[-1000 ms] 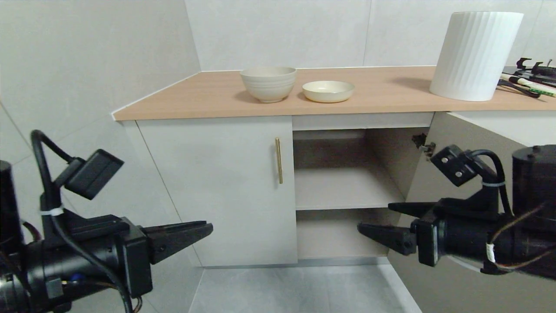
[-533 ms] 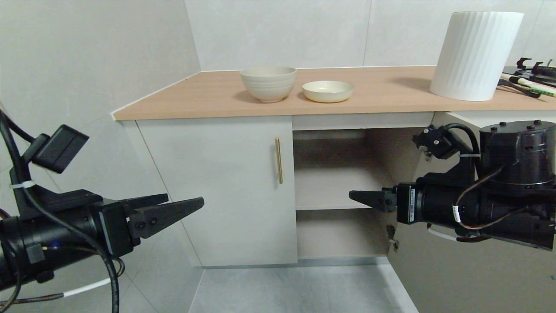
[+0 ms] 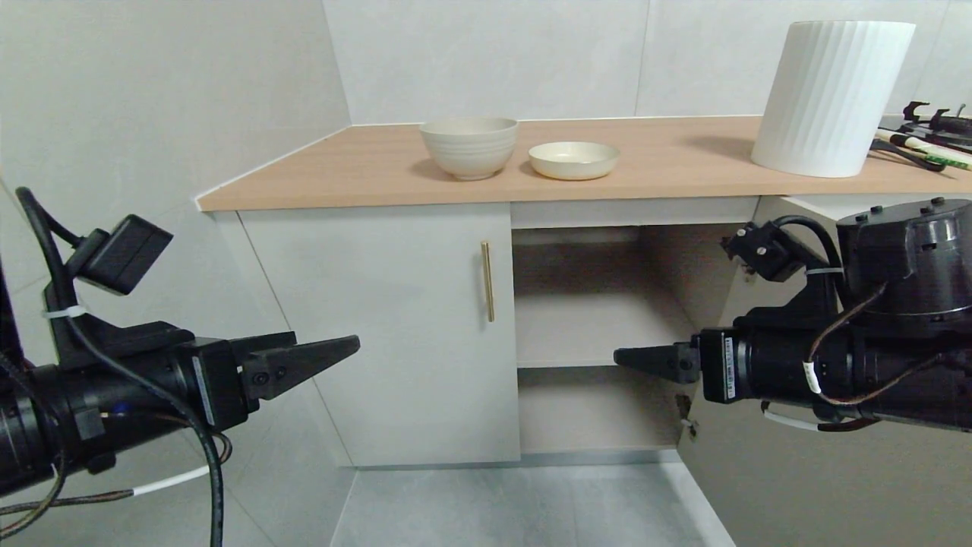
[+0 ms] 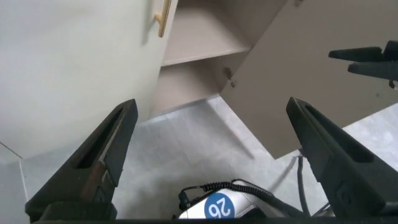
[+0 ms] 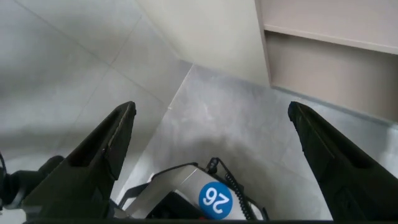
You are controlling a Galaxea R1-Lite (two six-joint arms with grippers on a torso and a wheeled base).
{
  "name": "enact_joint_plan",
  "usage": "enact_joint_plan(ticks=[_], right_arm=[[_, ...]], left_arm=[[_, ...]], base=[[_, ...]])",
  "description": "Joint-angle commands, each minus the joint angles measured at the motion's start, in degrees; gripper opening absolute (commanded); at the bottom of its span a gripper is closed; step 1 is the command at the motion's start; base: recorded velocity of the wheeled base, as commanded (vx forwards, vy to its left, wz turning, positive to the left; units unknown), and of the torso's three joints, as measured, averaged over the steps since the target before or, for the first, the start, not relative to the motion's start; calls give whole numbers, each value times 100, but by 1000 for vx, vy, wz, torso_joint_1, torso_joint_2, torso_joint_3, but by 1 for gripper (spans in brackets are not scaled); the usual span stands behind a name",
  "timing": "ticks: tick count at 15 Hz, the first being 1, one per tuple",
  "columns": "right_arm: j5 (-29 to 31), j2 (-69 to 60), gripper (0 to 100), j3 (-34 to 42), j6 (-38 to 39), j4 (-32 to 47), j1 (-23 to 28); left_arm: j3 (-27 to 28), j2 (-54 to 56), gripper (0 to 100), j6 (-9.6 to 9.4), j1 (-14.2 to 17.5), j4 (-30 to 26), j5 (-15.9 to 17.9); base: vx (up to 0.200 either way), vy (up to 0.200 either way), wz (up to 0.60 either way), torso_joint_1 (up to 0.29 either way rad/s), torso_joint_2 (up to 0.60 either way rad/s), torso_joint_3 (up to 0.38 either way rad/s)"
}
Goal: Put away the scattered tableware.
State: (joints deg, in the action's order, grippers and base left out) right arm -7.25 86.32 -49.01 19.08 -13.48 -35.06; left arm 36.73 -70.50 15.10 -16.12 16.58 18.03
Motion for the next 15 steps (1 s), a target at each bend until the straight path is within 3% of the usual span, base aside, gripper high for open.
enact_joint_plan(ticks=[1, 10, 15], right_arm=[[-13, -45, 100, 23, -1, -5, -10], [-39, 7, 100, 58, -1, 39, -10], [-39, 51, 100, 216, -53, -49, -1]], left_arm=[[10, -25, 100, 10, 12, 3, -1], [80, -43, 100, -16, 197, 3, 8], [89, 71, 100, 10, 205, 12, -10]], base=[[200, 0, 0, 2, 2, 2], [200, 0, 0, 4, 0, 1], [0, 0, 0, 0, 0, 0]])
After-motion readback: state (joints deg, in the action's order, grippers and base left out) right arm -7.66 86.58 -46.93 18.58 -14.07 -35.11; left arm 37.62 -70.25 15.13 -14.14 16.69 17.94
